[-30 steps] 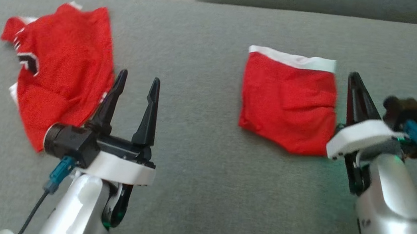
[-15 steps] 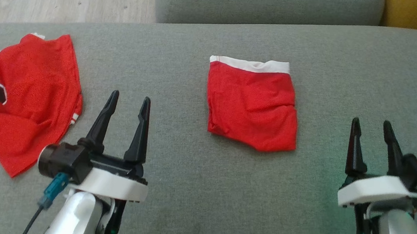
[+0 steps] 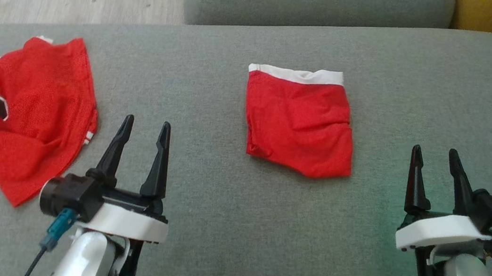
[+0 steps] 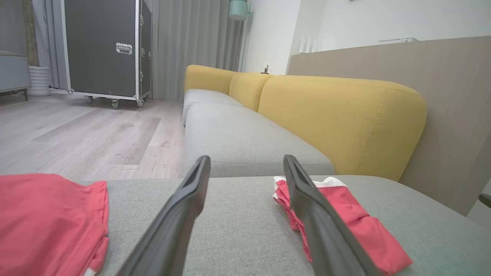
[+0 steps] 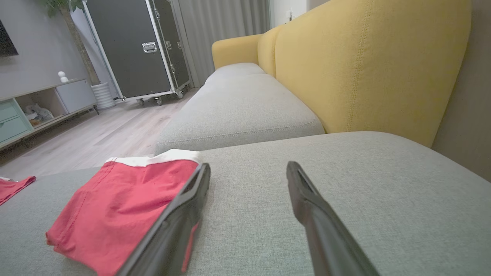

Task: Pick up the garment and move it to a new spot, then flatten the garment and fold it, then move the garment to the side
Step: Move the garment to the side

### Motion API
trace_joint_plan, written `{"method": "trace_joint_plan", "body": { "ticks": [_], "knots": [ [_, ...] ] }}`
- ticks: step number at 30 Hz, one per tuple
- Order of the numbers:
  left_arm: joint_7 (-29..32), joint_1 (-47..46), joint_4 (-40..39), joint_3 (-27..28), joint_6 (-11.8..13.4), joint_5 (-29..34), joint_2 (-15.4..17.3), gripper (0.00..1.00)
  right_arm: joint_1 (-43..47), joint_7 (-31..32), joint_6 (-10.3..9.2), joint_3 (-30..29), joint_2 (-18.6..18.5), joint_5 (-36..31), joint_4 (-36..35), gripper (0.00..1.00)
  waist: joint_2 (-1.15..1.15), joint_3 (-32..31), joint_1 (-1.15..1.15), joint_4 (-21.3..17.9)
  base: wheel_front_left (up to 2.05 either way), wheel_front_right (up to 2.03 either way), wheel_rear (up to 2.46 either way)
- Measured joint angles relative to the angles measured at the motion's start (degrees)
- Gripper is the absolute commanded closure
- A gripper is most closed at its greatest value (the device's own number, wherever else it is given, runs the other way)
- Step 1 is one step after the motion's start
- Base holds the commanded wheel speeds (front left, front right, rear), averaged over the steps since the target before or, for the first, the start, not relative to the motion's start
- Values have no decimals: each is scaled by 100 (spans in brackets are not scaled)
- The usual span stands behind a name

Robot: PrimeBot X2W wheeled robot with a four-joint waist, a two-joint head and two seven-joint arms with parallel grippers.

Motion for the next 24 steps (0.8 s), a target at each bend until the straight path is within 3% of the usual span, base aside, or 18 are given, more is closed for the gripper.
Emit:
{"method": "trace_joint_plan", "body": {
  "ticks": [5, 17, 24],
  "knots": [
    [0, -70, -2, -67, -7, 1, 0, 0, -252, 144, 0, 9, 0, -159, 439, 0, 0, 219, 0, 160, 0, 0, 0],
    [0, -419, 62, -352, -38, -41, -1, 0, -1568, 805, 0, 254, 8, 286, 1996, 0, 0, 623, 1, 714, 0, 0, 0],
    [0, -540, 62, -463, 10, -109, -2, 0, -2197, 1096, 0, -55, -10, 154, 2997, 0, 0, 772, 1, 990, 0, 0, 0]
  ]
}}
